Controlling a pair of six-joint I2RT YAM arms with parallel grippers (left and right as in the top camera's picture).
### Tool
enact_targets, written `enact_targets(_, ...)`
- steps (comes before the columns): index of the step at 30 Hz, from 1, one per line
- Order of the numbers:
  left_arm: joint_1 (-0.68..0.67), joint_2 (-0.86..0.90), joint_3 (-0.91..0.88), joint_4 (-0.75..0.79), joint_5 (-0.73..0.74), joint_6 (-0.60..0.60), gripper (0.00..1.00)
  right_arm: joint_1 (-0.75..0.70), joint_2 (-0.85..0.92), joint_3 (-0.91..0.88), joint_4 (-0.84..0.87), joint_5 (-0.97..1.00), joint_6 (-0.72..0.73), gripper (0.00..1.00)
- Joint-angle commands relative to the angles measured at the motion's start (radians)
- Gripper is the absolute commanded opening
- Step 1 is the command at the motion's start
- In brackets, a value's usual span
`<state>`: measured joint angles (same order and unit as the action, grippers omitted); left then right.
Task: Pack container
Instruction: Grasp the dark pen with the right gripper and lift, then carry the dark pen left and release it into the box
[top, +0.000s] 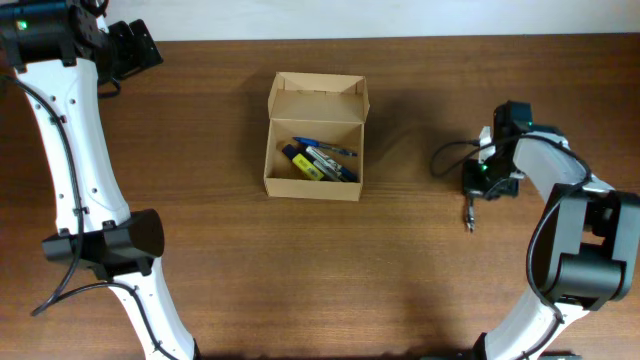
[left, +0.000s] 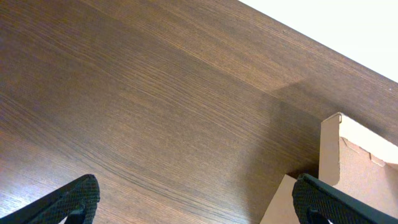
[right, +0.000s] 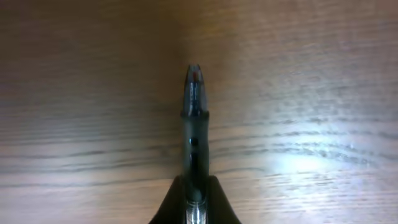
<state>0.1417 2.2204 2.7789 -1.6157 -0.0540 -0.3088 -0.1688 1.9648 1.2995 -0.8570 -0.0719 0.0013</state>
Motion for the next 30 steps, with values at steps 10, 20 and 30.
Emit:
enact_targets(10, 0.005, -0.001, 0.018, -0.001, 0.010, 0.011, 1.00, 0.130, -0.069, 0.772, -0.320, -0.372, -0.129, 0.04)
enact_targets(20, 0.005, -0.001, 0.018, -0.001, 0.010, 0.011, 1.00, 0.585, -0.045, 0.958, -0.455, -0.109, -0.647, 0.04)
enact_targets(30, 0.005, -0.001, 0.018, -0.001, 0.010, 0.011, 1.00, 0.738, 0.162, 0.885, -0.446, -0.032, -0.782, 0.04)
